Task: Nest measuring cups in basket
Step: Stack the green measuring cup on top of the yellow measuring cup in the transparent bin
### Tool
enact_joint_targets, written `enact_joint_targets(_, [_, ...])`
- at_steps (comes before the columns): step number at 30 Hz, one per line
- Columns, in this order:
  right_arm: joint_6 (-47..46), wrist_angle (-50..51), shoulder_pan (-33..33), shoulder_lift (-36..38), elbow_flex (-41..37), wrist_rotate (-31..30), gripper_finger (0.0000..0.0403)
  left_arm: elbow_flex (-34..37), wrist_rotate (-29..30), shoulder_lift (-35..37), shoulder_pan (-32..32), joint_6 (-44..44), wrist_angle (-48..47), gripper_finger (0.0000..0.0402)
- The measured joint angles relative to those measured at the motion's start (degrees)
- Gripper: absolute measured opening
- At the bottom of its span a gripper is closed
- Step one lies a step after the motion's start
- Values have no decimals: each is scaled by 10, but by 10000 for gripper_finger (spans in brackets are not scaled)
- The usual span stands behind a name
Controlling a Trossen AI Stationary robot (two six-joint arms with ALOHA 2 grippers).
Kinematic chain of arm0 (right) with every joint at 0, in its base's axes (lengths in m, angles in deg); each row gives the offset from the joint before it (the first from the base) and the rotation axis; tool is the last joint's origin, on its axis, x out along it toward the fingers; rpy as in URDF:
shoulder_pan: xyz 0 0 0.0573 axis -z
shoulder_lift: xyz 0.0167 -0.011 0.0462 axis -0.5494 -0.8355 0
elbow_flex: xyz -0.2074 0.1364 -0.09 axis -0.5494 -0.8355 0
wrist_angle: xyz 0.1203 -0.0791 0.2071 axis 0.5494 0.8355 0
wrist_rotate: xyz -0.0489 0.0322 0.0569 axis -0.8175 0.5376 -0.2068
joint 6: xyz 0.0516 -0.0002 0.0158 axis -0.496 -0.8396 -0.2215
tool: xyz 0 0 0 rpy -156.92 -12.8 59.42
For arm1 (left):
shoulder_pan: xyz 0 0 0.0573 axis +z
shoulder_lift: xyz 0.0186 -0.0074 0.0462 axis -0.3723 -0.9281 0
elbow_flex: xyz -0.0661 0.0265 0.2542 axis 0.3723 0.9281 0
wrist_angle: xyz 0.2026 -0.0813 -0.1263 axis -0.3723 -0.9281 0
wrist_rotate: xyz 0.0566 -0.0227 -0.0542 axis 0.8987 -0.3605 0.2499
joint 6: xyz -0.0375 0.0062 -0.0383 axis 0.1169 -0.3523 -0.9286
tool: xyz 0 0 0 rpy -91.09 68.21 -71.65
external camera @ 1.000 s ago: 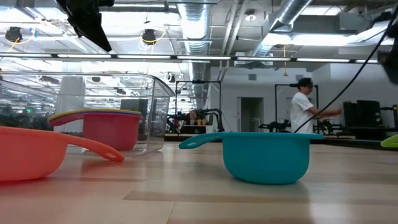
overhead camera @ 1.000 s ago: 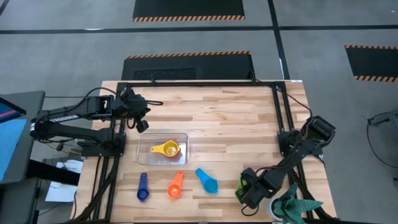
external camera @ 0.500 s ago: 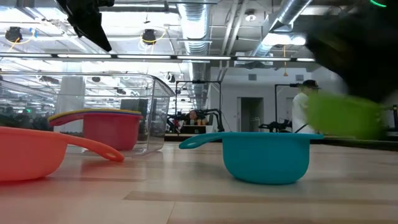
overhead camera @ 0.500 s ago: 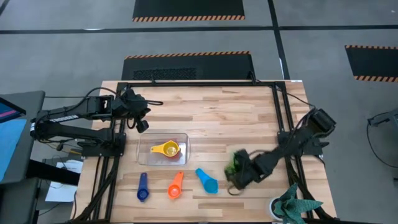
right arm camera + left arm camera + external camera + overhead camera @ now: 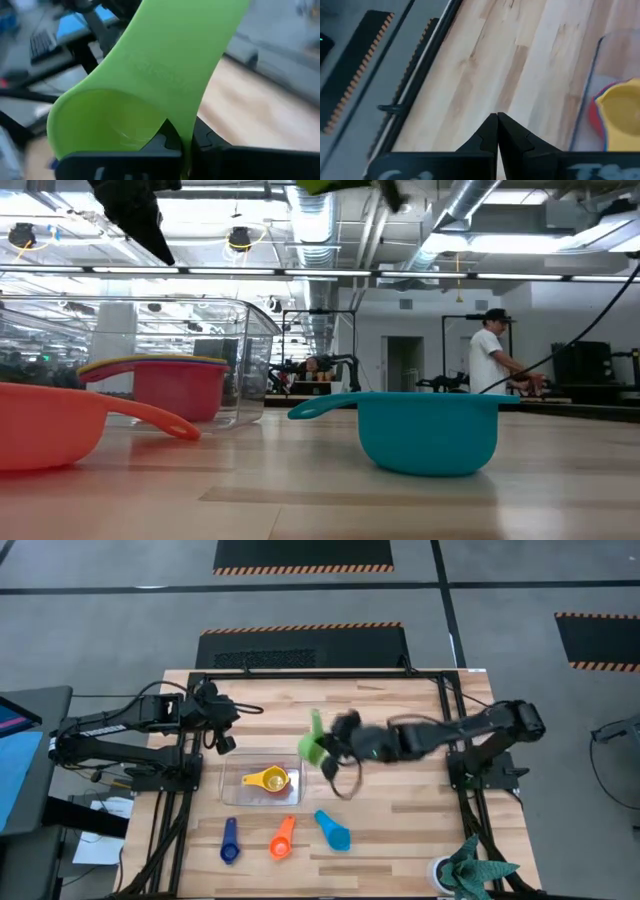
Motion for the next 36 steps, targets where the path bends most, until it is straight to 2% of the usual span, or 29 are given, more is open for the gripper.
enact_joint_targets(5, [203, 10, 67, -77, 92, 153, 7, 0, 41, 0, 0, 13, -16, 0])
enact_joint_targets(9, [313, 41, 99, -160, 174, 271, 7, 0, 67, 0, 0, 5, -29, 0])
enact_joint_targets(12, [376, 84, 111, -226, 246, 324, 7, 0, 91, 0, 0, -7, -48, 0])
enact_joint_targets(20, [507, 263, 97, -368, 438, 353, 7, 0, 195, 0, 0, -105, -137, 0])
enact_joint_targets(25, [557, 330, 84, -428, 524, 353, 7, 0, 200, 1, 0, -119, -144, 0])
enact_joint_targets(29, [574, 343, 76, -464, 563, 351, 7, 0, 200, 0, 0, -120, -144, 0])
enact_joint_targets(36, [590, 355, 68, -496, 567, 339, 10, 0, 197, 0, 0, -128, -143, 0])
